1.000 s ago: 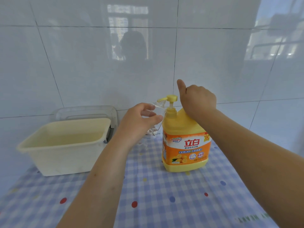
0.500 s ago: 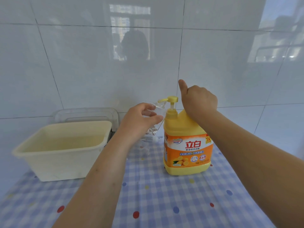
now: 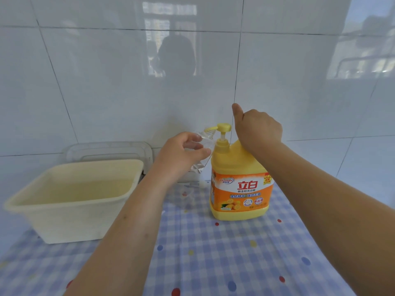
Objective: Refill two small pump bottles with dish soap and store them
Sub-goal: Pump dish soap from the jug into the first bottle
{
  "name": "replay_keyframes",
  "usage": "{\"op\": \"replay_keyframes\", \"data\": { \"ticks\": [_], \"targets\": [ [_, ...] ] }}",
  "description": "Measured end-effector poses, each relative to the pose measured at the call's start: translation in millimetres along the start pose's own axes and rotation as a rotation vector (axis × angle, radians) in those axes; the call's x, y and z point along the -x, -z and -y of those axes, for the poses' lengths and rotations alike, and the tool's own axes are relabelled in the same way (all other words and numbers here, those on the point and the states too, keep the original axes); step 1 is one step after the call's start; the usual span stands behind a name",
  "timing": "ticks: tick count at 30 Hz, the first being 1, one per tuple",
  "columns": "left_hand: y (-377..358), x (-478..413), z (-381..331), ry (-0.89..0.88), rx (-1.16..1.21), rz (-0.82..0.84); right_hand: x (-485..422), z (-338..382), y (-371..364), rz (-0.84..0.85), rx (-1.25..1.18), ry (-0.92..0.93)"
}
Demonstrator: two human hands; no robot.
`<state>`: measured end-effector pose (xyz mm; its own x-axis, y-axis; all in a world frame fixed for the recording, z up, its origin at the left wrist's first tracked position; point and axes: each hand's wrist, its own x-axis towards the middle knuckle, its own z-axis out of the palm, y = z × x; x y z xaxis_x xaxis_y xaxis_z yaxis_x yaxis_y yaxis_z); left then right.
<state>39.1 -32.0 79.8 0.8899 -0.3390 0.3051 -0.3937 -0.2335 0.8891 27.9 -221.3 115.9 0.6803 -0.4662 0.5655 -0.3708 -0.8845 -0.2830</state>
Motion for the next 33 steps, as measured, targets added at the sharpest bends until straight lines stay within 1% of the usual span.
{"op": "replay_keyframes", "data": {
  "ticks": [4,8,11,13,17,19,21,25,30,33],
  "targets": [
    [3,0,0,0.011,0.025,0.042,-6,-3,1,0.071,0.033,0.025],
    [10,-1,-2,-0.011,0.021,0.123,-10,-1,8,0.167,0.048,0.020],
    [11,-4,-1,-0.020,0.022,0.134,-15,3,14,0.240,0.037,0.008],
    [12,-6,1,-0.026,0.033,0.136,-19,9,18,0.239,-0.037,0.012],
    [12,-11,6,-0.037,0.052,0.161,-26,35,33,0.109,-0.297,0.078],
    [13,-13,7,-0.036,0.047,0.190,-29,50,38,0.152,-0.386,0.124],
    [14,-14,7,-0.025,0.071,0.218,-30,62,40,0.259,-0.424,0.144],
    [16,-20,7,-0.020,0.054,0.257,-34,70,31,0.413,-0.362,0.157],
    [16,-26,10,-0.007,-0.026,0.347,-27,70,15,0.500,-0.305,0.136],
    [16,-30,13,-0.013,-0.042,0.359,-27,70,12,0.525,-0.271,0.116]
  ]
}}
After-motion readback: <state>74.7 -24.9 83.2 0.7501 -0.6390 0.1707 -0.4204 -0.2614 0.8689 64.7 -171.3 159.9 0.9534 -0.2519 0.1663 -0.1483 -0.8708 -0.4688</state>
